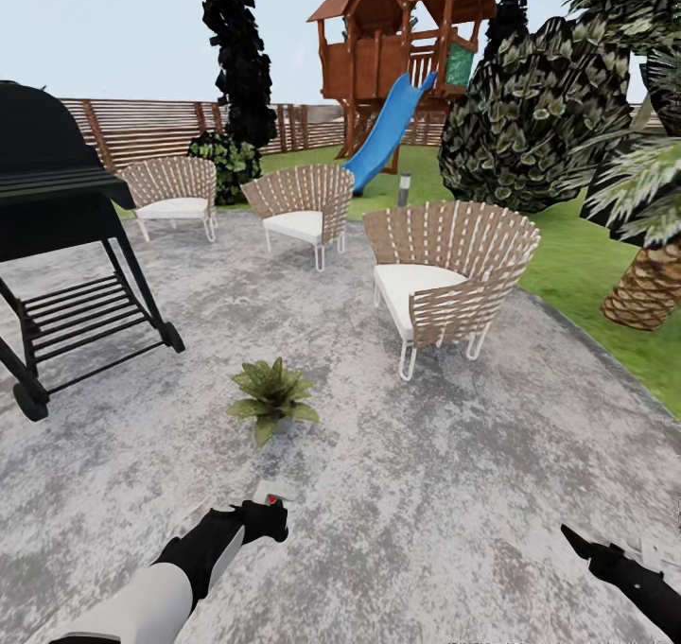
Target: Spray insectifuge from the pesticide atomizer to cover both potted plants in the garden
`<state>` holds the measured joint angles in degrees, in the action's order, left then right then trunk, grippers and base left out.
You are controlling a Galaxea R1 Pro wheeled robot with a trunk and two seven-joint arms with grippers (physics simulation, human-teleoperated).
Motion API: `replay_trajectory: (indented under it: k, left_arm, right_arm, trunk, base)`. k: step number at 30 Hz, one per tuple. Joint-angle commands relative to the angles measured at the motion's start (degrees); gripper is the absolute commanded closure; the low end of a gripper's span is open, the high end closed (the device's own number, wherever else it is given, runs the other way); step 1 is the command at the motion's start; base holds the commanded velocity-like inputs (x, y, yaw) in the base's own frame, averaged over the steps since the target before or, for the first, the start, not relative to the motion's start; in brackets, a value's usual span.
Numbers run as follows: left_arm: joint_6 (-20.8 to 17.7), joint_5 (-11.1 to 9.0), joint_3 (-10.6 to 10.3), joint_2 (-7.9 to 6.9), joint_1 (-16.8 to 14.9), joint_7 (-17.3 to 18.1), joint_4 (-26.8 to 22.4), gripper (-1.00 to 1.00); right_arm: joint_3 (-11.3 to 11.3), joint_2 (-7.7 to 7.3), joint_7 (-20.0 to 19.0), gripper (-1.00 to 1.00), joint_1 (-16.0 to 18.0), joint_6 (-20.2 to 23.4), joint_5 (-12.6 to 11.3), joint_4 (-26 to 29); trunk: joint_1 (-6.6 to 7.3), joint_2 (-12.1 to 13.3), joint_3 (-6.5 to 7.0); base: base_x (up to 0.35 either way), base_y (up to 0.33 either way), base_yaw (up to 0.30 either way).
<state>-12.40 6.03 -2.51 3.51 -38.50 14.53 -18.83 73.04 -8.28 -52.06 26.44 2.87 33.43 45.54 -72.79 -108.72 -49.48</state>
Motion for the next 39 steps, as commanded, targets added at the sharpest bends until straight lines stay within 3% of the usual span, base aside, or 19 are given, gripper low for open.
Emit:
replay_trajectory:
  k: [1,39]
  left_arm:
    - [-0.3,0.6,0.0,0.0,0.0,0.2,-0.2,1.0]
    - [-0.3,0.6,0.0,0.01,0.0,0.2,-0.2,1.0]
  right_arm:
    - [0.3,0.02,-0.4,-1.0,0.1,0.3,0.2,0.1]
    - [0.3,0.08,-0.5,-1.0,0.1,0.3,0.2,0.1]
  trunk:
    - [-0.21,-0.4,-0.15]
    - [-8.56,-15.7,-4.05]
  base:
    - [0.0,0.0,-0.21]
    - [0.0,0.0,-0.186]
